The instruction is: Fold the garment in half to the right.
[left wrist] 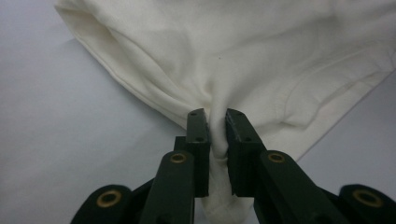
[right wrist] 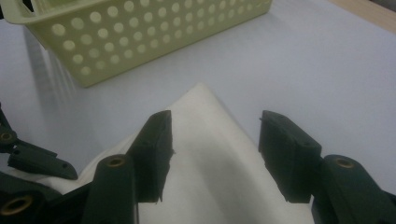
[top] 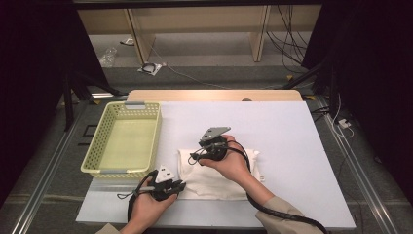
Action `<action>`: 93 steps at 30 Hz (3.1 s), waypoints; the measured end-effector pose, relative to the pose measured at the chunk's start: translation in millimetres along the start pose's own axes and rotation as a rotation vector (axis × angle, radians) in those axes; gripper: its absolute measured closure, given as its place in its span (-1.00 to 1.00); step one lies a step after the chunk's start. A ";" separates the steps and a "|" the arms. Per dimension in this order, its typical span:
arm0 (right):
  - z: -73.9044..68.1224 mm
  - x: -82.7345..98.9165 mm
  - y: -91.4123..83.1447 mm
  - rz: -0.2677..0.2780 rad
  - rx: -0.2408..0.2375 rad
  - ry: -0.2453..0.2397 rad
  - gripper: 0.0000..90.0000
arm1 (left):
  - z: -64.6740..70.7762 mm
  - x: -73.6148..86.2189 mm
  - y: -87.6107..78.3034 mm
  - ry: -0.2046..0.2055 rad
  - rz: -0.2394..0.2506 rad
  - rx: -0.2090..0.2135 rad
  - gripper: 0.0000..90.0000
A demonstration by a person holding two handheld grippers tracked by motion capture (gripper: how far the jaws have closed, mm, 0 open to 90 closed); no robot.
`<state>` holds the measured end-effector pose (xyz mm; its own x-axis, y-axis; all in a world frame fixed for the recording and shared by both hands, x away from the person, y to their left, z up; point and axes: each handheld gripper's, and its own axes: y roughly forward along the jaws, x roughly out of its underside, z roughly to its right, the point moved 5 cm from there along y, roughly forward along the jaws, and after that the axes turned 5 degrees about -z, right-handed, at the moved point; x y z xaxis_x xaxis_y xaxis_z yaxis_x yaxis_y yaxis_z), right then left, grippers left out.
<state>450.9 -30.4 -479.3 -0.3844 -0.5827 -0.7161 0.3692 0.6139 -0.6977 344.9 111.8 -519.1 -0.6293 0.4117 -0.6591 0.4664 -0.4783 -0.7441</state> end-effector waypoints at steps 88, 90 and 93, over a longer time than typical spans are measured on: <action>-12.4 -38.4 78.9 -0.263 0.013 0.059 0.94 | -6.8 -2.5 -10.0 0.008 0.007 0.009 0.80; -13.0 -40.4 77.8 -0.257 0.013 0.058 0.94 | -7.5 -3.1 -12.0 0.008 0.008 0.008 0.80; -13.2 -43.5 75.9 -0.245 0.010 0.061 0.94 | -8.6 -4.7 -15.7 0.005 0.020 0.006 0.80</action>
<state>484.5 48.7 -500.8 -0.5139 -0.6797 -0.5234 0.2667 0.4534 -0.8505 345.8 124.0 -505.2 -0.6169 0.4055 -0.6745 0.4756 -0.4908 -0.7300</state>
